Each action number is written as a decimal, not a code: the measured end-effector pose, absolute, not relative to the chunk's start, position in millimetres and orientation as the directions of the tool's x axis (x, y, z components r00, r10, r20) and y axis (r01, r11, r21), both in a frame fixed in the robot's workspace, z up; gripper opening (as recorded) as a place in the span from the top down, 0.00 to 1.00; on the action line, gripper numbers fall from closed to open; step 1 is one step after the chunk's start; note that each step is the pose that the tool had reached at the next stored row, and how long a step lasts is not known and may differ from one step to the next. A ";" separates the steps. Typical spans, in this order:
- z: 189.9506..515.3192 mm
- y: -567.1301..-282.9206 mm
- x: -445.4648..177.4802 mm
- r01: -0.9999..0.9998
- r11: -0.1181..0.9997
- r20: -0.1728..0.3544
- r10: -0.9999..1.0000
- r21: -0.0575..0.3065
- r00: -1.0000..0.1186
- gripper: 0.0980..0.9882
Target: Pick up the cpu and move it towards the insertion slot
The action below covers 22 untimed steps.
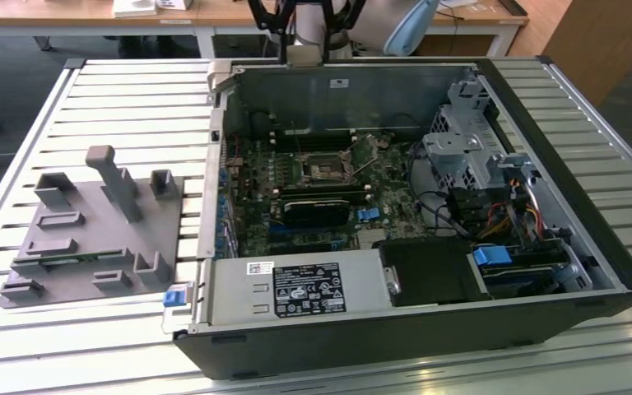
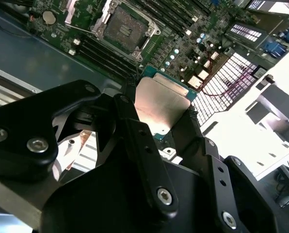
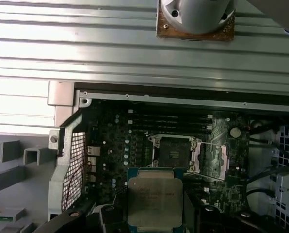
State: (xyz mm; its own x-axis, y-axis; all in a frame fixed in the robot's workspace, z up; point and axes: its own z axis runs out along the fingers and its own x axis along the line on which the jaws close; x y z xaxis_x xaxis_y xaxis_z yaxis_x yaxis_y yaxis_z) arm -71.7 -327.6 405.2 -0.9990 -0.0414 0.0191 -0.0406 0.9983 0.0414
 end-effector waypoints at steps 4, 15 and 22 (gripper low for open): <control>404.7 -325.6 -65.0 -0.036 0.999 0.019 -0.036 0.042 -0.999 0.50; 403.0 -322.6 -44.9 -0.022 0.999 0.019 -0.023 0.042 -1.000 0.50; 402.3 -320.6 -34.3 -0.014 0.999 0.019 -0.015 0.041 -1.000 0.50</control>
State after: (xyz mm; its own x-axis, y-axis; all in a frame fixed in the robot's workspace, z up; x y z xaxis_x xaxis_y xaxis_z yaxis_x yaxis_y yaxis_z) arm -34.3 -320.6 402.3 -0.9997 -0.0149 0.0187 -0.0142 0.9990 0.0414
